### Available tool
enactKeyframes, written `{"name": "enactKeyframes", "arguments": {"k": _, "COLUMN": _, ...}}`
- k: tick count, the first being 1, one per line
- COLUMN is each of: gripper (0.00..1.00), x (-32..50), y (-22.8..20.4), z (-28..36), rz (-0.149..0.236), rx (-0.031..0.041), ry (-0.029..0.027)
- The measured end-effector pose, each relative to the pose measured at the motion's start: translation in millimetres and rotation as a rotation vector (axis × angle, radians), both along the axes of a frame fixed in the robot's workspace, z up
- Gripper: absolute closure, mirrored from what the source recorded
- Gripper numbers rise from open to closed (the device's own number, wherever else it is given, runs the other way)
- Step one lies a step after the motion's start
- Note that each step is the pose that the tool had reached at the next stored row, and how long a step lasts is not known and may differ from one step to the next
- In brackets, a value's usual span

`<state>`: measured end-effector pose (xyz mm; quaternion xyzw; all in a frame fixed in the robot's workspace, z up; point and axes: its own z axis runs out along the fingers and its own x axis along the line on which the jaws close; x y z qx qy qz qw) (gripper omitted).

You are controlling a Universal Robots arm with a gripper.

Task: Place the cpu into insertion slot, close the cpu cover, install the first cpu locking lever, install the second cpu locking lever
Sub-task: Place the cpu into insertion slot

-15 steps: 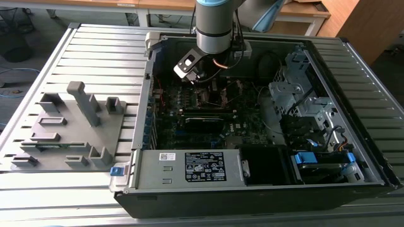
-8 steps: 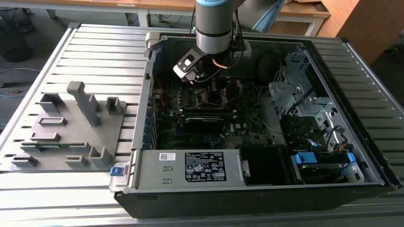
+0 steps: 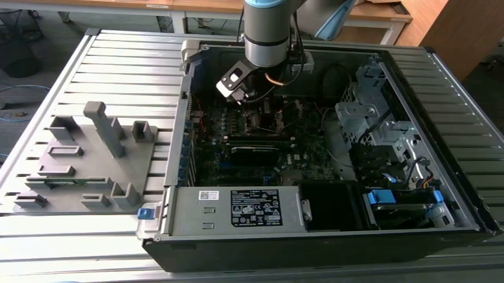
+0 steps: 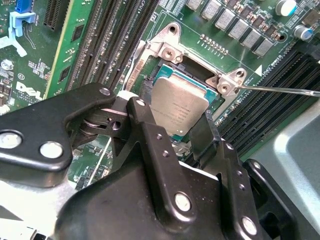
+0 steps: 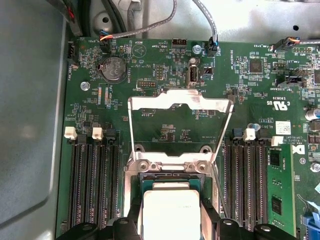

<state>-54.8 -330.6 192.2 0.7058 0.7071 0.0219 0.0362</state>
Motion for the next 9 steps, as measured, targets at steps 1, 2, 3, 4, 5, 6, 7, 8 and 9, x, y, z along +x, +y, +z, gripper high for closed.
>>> {"name": "enactKeyframes", "arguments": {"k": 1, "gripper": 0.46, "x": 0.1, "y": 0.0, "z": 0.0, "rz": 0.0, "rx": 0.0, "ry": 0.0}}
{"name": "enactKeyframes", "arguments": {"k": 2, "gripper": 0.46, "x": 0.1, "y": 0.0, "z": 0.0, "rz": 0.0, "rx": 0.0, "ry": 0.0}}
{"name": "enactKeyframes", "arguments": {"k": 3, "gripper": 0.46, "x": 0.1, "y": 0.0, "z": 0.0, "rz": 0.0, "rx": 0.0, "ry": 0.0}}
{"name": "enactKeyframes", "arguments": {"k": 4, "gripper": 0.46, "x": 0.1, "y": 0.0, "z": 0.0, "rz": 0.0, "rx": -0.0001, "ry": 0.0}}
{"name": "enactKeyframes", "arguments": {"k": 5, "gripper": 0.46, "x": 0.1, "y": 0.0, "z": 0.0, "rz": 0.0, "rx": 0.0, "ry": 0.0}}
{"name": "enactKeyframes", "arguments": {"k": 6, "gripper": 0.46, "x": 0.1, "y": 0.0, "z": 0.0, "rz": 0.0, "rx": 0.0001, "ry": 0.0}}
{"name": "enactKeyframes", "arguments": {"k": 7, "gripper": 0.46, "x": 0.2, "y": 0.0, "z": 0.0, "rz": 0.0, "rx": 0.0001, "ry": 0.0}}
{"name": "enactKeyframes", "arguments": {"k": 8, "gripper": 0.46, "x": 0.2, "y": 0.0, "z": 0.0, "rz": 0.0, "rx": 0.0001, "ry": 0.0}}
{"name": "enactKeyframes", "arguments": {"k": 9, "gripper": 0.46, "x": 0.2, "y": 0.0, "z": 0.0, "rz": 0.0, "rx": 0.0001, "ry": 0.0}}
